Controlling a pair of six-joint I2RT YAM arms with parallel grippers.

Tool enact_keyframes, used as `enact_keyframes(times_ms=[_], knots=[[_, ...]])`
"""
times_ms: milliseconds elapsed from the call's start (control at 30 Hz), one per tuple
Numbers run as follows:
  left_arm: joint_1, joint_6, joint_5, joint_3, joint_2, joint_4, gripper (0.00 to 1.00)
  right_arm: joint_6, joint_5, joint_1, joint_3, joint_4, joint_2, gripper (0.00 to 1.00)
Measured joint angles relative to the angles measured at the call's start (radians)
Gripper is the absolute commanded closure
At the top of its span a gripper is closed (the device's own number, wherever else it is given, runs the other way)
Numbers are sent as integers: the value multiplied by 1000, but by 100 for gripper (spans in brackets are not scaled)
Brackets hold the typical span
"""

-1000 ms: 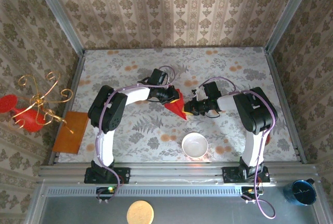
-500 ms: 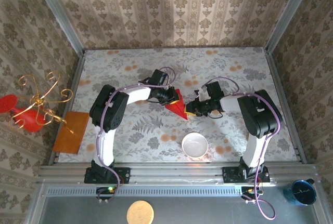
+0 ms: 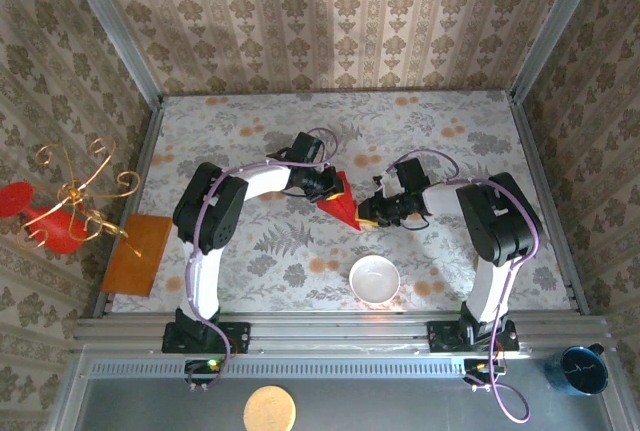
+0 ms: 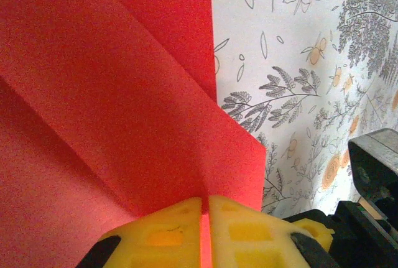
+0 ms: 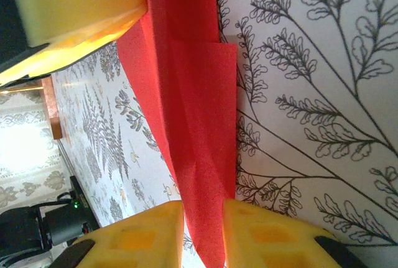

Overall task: Fold a paper plane with a square sheet of paper (pick it up from the middle)
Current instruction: Fourth fold the wing at the center of the table.

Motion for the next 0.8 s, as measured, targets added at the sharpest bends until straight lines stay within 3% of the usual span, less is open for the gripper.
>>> enact_keyframes(times_ms=[233, 467, 800], knots=[[1, 0, -1, 5, 12, -14, 89, -14, 29, 6, 6, -17, -14, 72], [1, 0, 0, 6, 12, -17, 89, -7, 144, 9, 11, -19, -103, 66], [1, 0, 0, 6, 12, -18, 89, -49, 242, 84, 122, -109, -55, 66]])
